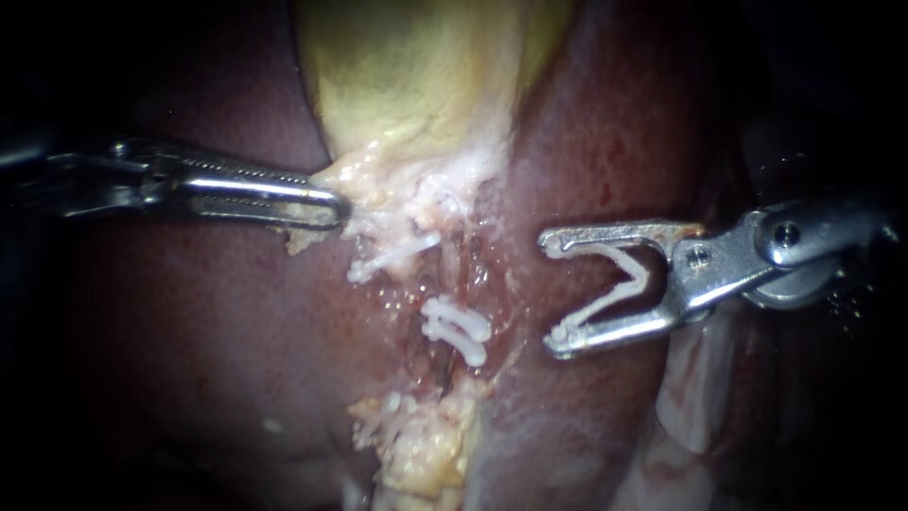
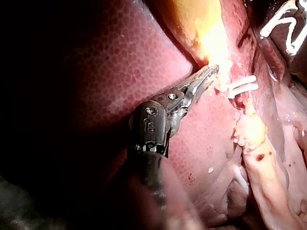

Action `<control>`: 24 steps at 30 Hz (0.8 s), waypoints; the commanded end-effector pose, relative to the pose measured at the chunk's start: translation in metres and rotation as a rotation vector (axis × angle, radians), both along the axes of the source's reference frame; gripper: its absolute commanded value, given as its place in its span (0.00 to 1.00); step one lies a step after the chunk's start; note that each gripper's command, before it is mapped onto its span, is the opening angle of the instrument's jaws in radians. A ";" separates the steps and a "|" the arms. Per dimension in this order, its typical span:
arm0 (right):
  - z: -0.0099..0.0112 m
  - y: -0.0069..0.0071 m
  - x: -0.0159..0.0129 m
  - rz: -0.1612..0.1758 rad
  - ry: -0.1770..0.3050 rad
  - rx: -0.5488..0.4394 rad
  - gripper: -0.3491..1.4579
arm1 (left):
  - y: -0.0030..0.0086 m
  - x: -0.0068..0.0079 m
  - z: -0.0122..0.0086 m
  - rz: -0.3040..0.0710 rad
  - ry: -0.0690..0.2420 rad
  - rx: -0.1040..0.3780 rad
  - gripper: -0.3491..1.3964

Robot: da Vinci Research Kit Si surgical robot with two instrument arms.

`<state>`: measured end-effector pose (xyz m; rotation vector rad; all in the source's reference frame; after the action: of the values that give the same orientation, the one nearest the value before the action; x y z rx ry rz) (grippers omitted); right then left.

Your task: Clipping third clip right tube

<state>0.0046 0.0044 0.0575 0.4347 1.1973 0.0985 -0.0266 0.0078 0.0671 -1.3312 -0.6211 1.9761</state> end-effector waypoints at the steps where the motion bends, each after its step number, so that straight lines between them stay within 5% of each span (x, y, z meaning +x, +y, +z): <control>1: 0.0000 0.0000 0.0000 0.000 0.001 0.000 0.47 | 0.0001 0.0002 -0.0003 0.001 -0.001 0.001 0.00; 12: 0.0001 0.0000 0.0002 0.003 -0.001 -0.002 0.47 | 0.0036 0.0057 -0.0063 -0.039 0.005 0.001 0.00; 24: 0.0047 -0.0001 0.0039 0.088 -0.017 0.192 0.46 | 0.0037 0.0057 -0.0065 -0.047 0.008 -0.006 0.00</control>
<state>0.0088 0.0045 0.0627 0.5607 1.1994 0.3064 -0.0209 0.0115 0.0606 -1.3289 -0.5758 1.9457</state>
